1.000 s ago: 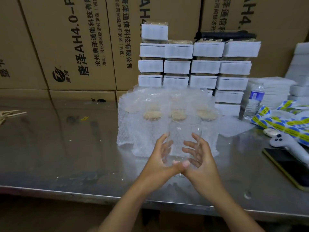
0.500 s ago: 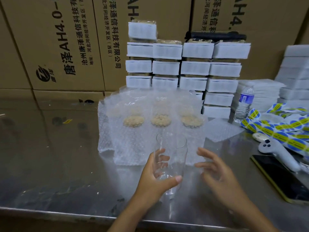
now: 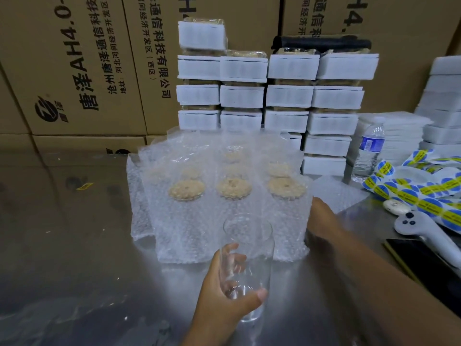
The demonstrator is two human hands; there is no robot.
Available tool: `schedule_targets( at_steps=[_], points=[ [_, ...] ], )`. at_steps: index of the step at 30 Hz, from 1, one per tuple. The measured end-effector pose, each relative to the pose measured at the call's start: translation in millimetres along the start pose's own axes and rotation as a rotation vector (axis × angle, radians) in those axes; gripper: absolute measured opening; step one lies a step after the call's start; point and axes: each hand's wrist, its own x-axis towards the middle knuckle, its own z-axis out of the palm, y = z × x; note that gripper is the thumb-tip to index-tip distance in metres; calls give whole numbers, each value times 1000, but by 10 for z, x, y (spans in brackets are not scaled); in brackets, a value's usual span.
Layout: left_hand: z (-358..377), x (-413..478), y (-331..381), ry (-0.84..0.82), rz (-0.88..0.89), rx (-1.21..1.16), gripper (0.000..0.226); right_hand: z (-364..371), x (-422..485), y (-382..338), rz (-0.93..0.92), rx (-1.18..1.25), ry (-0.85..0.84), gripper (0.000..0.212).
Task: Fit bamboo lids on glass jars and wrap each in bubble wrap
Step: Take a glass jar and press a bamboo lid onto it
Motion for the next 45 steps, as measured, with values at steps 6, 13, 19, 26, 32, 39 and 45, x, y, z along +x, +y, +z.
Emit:
schedule_targets(
  at_steps=[6, 13, 19, 26, 32, 39, 45],
  points=[
    [-20, 9, -57, -39, -26, 19, 90, 118, 106, -81, 109, -113, -123, 35],
    [-50, 52, -68, -59, -37, 19, 82, 135, 221, -130, 120, -263, -60, 34],
    [-64, 60, -62, -49, -24, 22, 88, 97, 229, -52, 103, -284, -142, 34],
    [-49, 79, -76, -46, -6, 45, 79, -117, -83, 26, 152, -115, 60, 30],
    [-25, 32, -59, -49, -6, 56, 79, -549, -560, -171, 390, 972, 147, 29],
    [-24, -11, 34, -61, -16, 62, 75, -886, -1215, -568, 119, 1744, 26, 52],
    [-30, -44, 32, -44, -13, 66, 84, -675, -1533, -1021, -243, 1624, -89, 41]
  ],
)
